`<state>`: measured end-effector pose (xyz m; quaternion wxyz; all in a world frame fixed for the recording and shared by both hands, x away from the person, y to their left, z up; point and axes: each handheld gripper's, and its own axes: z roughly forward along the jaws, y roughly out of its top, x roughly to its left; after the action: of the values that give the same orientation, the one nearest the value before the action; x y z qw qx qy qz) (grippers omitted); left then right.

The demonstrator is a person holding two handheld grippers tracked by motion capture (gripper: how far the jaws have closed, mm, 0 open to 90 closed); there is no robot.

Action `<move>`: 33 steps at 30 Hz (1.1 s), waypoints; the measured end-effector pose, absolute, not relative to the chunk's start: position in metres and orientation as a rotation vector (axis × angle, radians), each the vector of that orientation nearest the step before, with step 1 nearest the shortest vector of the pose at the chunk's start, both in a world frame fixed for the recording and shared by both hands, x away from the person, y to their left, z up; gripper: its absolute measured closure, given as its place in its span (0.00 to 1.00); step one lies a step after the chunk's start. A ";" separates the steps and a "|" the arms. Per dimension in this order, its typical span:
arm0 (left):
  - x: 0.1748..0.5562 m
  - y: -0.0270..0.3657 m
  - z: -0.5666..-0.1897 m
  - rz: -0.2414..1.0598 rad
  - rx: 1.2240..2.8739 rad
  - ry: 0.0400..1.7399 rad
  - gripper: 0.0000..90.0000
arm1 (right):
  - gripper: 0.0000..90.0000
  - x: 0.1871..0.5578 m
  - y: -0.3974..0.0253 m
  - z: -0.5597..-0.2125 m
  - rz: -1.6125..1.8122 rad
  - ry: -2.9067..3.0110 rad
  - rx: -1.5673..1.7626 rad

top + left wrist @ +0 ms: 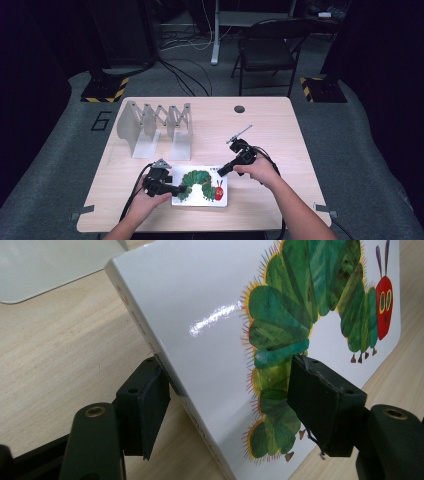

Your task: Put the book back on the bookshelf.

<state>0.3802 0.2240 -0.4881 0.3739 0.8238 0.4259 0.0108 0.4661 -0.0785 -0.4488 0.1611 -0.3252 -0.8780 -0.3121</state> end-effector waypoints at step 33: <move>0.385 0.233 -0.452 0.177 2.142 1.036 0.61 | 0.78 0.454 -0.074 -0.413 -0.994 -2.674 -0.865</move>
<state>0.3854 0.2335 -0.4523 0.3690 0.8344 0.4036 0.0690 0.4536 -0.0737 -0.4132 0.0801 -0.2891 -0.8941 -0.3325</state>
